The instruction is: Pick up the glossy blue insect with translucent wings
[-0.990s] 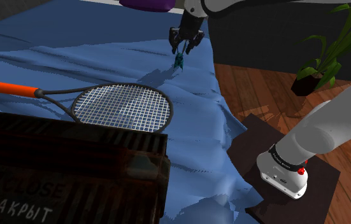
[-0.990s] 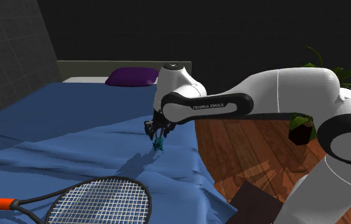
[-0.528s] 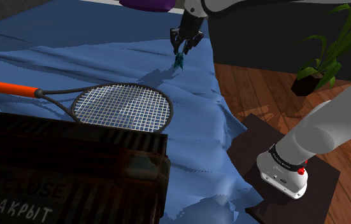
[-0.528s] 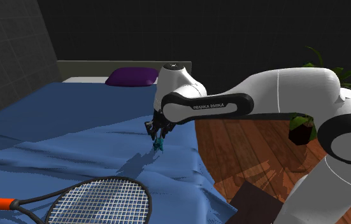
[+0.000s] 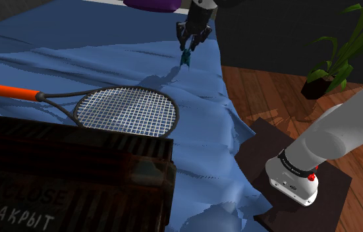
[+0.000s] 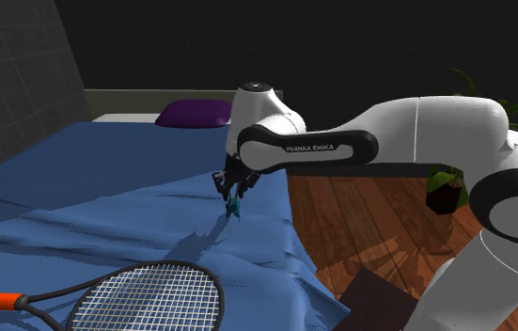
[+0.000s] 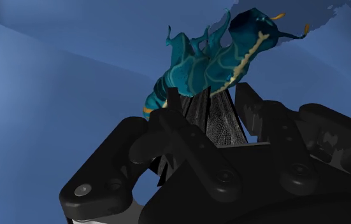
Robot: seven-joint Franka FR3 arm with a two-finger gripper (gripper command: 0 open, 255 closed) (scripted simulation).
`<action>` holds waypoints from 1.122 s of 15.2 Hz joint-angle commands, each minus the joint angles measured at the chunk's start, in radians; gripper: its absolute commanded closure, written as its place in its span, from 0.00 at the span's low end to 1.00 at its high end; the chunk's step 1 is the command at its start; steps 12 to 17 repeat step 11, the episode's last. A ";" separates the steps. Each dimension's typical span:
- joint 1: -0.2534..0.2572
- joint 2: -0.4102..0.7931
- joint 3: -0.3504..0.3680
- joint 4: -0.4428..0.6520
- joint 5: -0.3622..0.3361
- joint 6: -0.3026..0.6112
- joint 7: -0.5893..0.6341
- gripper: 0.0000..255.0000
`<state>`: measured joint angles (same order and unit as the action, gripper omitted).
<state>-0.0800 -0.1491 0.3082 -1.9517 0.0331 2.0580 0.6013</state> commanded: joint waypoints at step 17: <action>-0.002 0.009 -0.002 0.149 -0.004 -0.140 0.001 1.00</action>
